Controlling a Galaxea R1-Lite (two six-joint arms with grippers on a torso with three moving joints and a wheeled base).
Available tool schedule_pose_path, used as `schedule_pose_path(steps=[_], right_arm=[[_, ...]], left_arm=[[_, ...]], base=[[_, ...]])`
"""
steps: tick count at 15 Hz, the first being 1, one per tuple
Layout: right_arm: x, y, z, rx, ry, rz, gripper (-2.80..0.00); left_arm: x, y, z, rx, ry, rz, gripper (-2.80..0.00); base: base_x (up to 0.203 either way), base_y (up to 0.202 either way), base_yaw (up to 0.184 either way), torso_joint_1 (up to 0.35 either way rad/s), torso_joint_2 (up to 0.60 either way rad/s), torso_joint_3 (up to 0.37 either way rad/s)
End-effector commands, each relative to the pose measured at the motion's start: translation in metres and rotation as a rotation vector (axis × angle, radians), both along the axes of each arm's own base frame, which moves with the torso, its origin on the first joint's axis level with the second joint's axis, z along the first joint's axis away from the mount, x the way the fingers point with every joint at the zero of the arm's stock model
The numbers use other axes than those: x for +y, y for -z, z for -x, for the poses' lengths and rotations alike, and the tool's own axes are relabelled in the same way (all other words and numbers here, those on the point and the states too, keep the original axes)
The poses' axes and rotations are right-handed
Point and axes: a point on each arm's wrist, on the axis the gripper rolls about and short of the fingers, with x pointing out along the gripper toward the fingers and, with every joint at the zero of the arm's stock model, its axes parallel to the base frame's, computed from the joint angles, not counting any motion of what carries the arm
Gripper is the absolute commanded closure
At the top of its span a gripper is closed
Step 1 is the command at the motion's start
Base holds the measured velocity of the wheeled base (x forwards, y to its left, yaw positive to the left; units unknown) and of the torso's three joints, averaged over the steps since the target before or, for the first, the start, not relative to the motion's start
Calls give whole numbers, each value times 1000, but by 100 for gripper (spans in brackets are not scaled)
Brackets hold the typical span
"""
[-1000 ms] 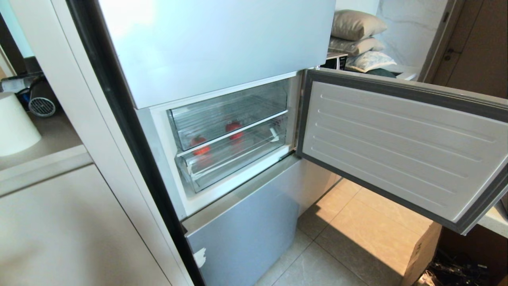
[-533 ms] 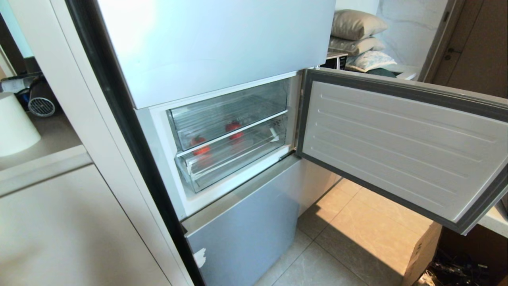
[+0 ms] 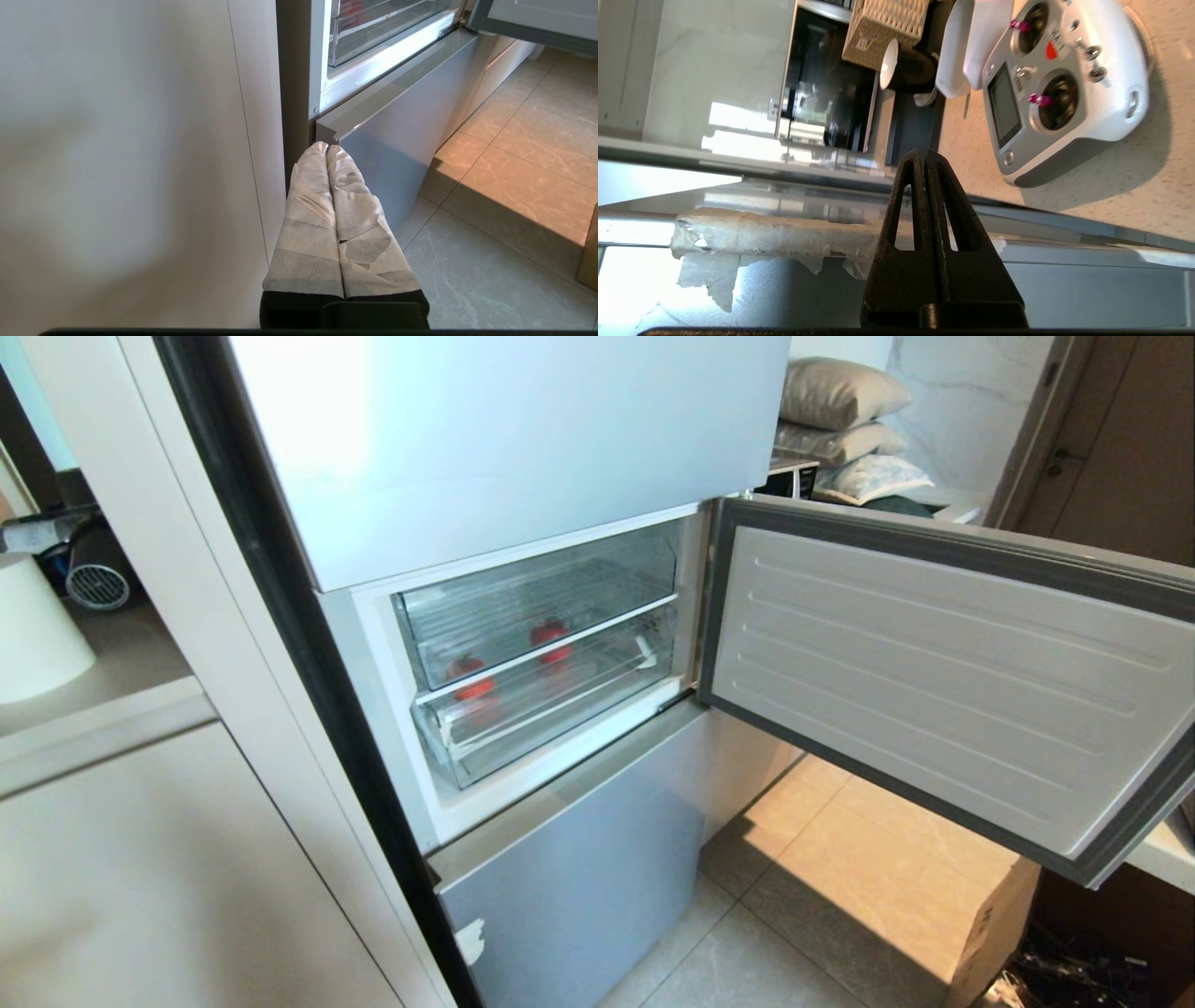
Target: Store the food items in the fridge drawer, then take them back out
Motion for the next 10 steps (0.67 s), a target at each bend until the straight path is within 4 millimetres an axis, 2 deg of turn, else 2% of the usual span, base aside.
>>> schedule_pose_path(steps=[1, 3, 6, 9, 10], right_arm=[[-1, 4, -9, -4, -60, -13, 0], [6, 0, -8, -12, -117, -23, 0], [23, -12, 5, 9, -147, -60, 0], [49, -24, 26, 11, -173, -70, 0], [61, -34, 36, -2, -172, -51, 0]], left_arm=[[0, 0, 0, 2, 0, 0, 0], [0, 0, 0, 2, 0, 0, 0], [0, 0, 0, 2, 0, 1, 0], [0, 0, 0, 2, 0, 0, 0], [0, 0, 0, 2, 0, 0, 0]], base=[[0, 0, 0, 0, 0, 0], [0, 0, 0, 0, 0, 0], [0, 0, 0, 0, 0, 0], [0, 0, 0, 0, 0, 0], [0, 0, 0, 0, 0, 0]])
